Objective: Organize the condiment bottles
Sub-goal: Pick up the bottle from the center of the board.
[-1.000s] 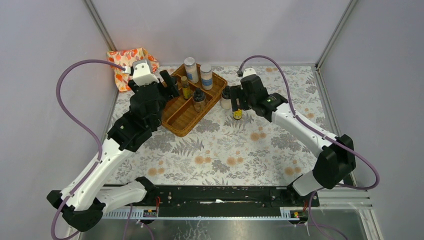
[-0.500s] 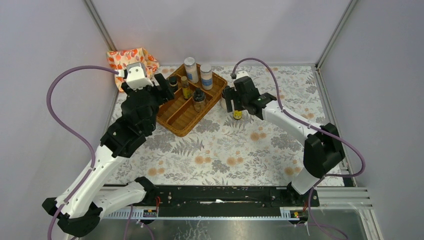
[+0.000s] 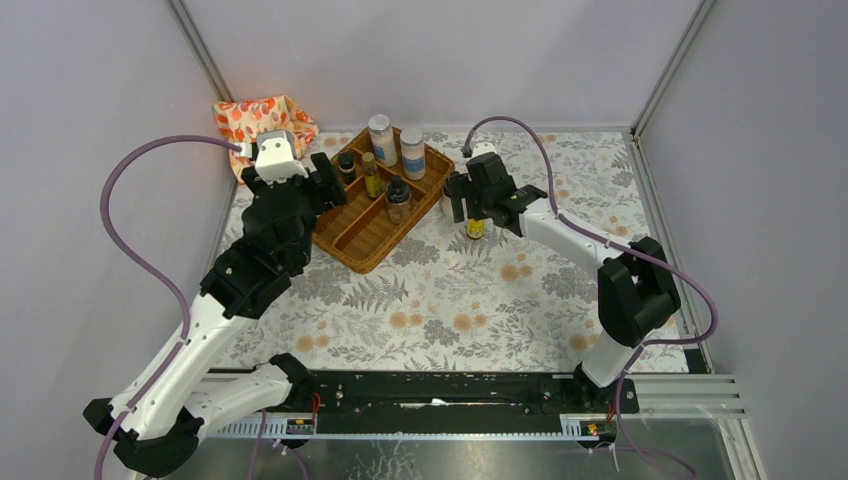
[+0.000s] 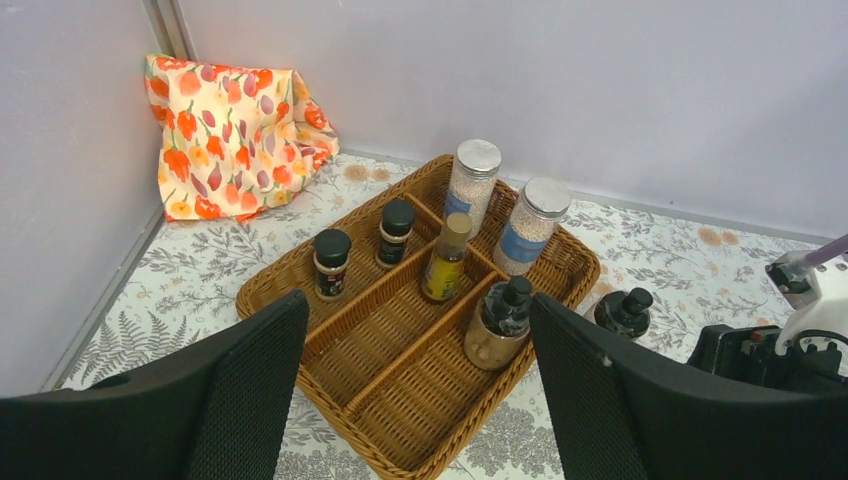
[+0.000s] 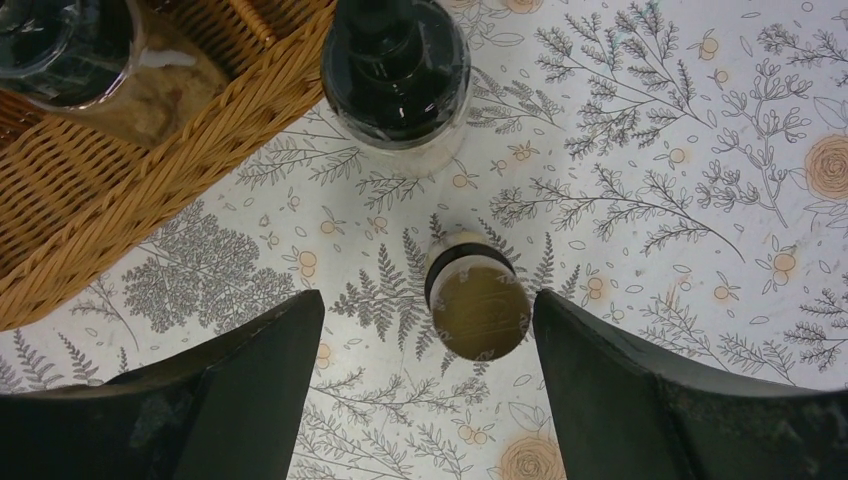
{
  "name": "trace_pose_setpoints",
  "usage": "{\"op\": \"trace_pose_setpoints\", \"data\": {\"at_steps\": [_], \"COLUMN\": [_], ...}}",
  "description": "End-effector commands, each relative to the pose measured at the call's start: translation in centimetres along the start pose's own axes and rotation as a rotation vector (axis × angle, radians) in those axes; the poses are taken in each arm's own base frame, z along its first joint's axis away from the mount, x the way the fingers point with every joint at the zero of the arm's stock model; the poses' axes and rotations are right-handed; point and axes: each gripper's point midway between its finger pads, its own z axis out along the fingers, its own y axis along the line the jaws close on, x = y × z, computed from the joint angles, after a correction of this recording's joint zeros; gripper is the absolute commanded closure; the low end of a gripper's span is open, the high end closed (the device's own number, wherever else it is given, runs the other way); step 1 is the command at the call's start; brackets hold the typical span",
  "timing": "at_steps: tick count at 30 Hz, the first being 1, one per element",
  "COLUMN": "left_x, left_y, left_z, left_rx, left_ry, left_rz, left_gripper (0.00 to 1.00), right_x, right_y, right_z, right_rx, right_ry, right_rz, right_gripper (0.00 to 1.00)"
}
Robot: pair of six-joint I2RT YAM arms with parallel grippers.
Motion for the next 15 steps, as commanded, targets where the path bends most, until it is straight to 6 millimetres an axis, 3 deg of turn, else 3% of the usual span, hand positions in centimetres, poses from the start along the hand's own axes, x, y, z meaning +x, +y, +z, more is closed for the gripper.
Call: {"op": "trace_pose_setpoints", "data": {"at_steps": [1,9,12,15], "left_x": [-0.5,-0.8,-0.7,-0.8], "left_y": [0.7,0.9,0.9,0.9], "left_z": [-0.2,-0.2,-0.1,0.0], "left_rx": [-0.020,-0.032,-0.036,-0.038], "left_ry": [-0.027,-0.040,-0.039,-0.042], "left_rz": [0.018,0.031,0.038,0.040], "left_gripper": [0.14,0.13,0.13,0.13], "right_x": [-1.4,-1.3,-1.4,-1.5], "right_y": [-0.1,-0.6,-0.8,-0.9], "right_z": [0.7,1.5,1.7,1.7], "right_rx": [-0.017,-0.019,-0.023,-0.022], "right_ry": [-0.040,-0.036,-0.031,-0.032], "right_rz": [0.033,0.056,0.064,0.069], "right_gripper": [0.17,0.30,0.43,0.63]}}
